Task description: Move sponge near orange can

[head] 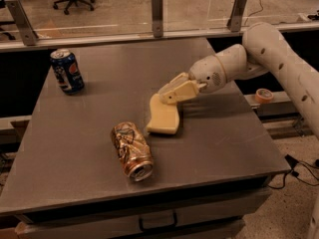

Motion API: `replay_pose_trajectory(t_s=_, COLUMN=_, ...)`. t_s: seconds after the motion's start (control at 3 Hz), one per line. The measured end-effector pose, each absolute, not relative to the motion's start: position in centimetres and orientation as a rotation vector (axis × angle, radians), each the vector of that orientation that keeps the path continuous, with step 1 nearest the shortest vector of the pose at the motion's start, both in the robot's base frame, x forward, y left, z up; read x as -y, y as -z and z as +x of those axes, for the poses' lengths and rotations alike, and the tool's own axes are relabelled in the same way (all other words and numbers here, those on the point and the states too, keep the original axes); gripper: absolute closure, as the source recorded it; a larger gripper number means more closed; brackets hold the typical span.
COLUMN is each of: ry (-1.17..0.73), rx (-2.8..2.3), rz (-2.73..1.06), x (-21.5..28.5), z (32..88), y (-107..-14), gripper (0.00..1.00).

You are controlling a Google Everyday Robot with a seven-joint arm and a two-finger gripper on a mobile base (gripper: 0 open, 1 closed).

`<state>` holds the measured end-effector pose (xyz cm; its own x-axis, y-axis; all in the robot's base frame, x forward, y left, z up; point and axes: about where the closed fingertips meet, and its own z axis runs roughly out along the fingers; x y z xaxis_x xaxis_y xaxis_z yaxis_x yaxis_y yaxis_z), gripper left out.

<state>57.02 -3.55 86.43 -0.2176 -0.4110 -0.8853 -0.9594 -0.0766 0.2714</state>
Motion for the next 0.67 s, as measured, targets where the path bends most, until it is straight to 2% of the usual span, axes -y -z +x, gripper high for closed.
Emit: replay_pose_trajectory(t_s=0.67, ry=-1.298, rx=-1.643, rz=-1.499, x=3.12, z=57.35, y=-86.1, gripper=0.12)
